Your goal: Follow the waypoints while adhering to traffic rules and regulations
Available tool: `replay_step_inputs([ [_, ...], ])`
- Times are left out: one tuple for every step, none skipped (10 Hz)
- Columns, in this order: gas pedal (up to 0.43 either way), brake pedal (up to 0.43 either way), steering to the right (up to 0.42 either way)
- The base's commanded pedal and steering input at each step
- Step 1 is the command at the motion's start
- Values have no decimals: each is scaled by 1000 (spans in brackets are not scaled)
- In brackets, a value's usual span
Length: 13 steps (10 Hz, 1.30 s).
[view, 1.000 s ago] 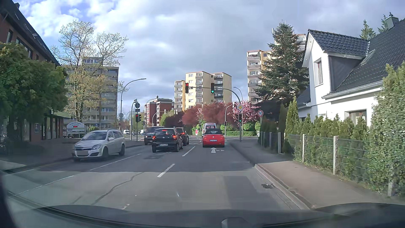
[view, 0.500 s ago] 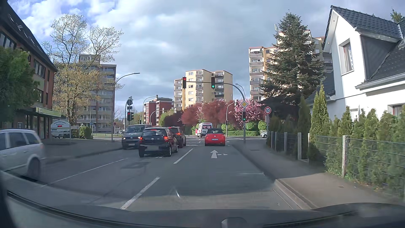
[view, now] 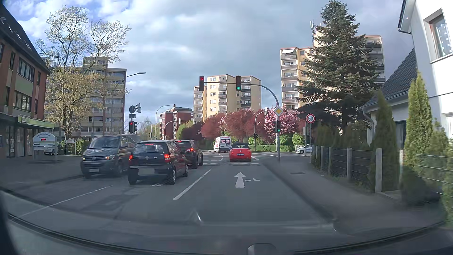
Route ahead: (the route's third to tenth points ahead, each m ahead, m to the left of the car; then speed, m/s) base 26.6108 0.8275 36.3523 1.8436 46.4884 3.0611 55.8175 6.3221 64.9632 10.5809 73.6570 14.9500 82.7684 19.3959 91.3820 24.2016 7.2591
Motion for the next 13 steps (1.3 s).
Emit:
replay_step_inputs([
  [0,0,-2],
  [0,0,-2],
  [0,0,-2],
  [0,0,-2],
  [0,0,-2],
  [0,0,-2],
  [0,0,-2],
  [0,0,-2],
  [0,0,-2],
  [0,0,-2],
  [0,0,-2],
  [0,0,-2],
  [0,0,-2],
])
